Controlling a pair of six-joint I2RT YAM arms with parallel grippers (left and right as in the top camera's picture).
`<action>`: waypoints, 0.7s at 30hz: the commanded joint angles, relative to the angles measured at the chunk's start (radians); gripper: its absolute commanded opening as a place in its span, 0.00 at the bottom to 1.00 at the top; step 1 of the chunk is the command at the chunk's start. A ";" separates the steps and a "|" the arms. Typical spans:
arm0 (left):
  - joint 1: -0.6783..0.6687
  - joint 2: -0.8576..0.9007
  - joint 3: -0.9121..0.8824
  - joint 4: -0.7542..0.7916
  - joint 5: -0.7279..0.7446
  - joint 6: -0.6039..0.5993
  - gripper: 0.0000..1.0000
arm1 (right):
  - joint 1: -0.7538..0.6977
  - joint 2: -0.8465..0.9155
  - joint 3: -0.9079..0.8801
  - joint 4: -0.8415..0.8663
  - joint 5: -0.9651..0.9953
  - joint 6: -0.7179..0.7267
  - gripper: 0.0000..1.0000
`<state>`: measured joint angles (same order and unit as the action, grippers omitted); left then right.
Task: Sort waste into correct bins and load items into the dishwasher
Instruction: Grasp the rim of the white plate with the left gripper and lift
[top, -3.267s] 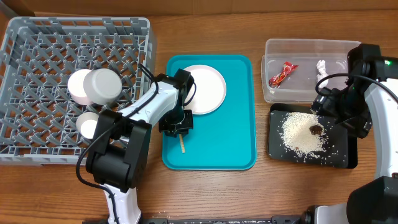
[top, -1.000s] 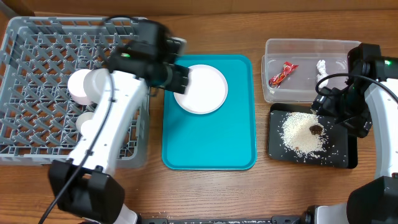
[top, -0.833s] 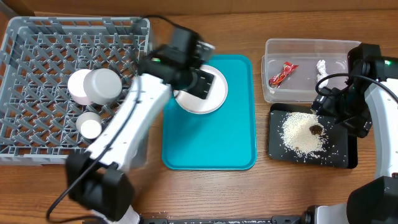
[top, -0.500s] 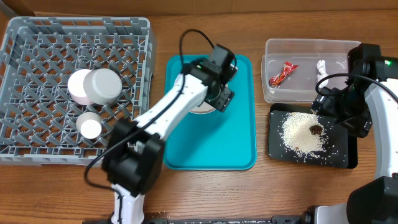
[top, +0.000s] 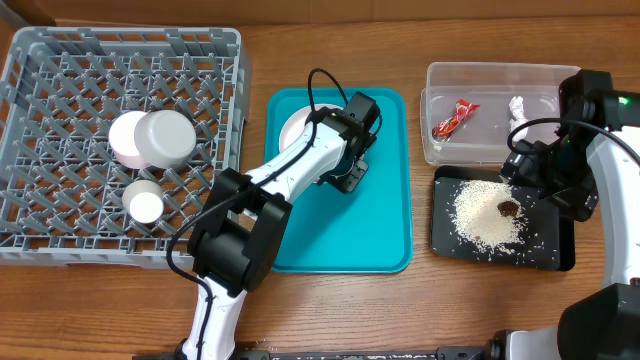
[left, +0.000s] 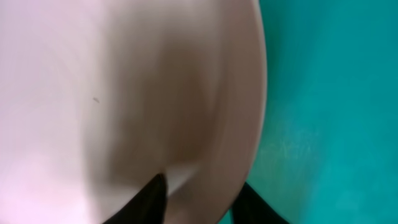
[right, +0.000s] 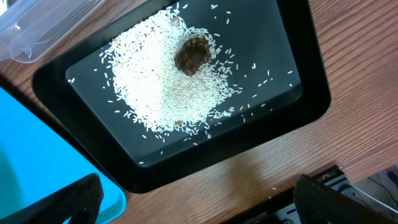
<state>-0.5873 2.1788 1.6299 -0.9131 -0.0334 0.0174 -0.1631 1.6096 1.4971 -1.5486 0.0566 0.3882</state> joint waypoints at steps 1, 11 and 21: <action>-0.010 0.013 0.013 -0.010 0.005 0.001 0.18 | -0.003 -0.009 0.002 -0.002 0.008 -0.003 1.00; -0.014 0.012 0.037 -0.069 0.008 -0.023 0.04 | -0.003 -0.009 0.002 -0.005 0.009 -0.003 1.00; 0.006 -0.002 0.415 -0.340 0.009 -0.097 0.04 | -0.003 -0.009 0.002 -0.010 0.009 -0.003 1.00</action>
<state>-0.5999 2.1796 1.9396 -1.2301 -0.0330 -0.0360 -0.1631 1.6096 1.4971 -1.5574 0.0566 0.3885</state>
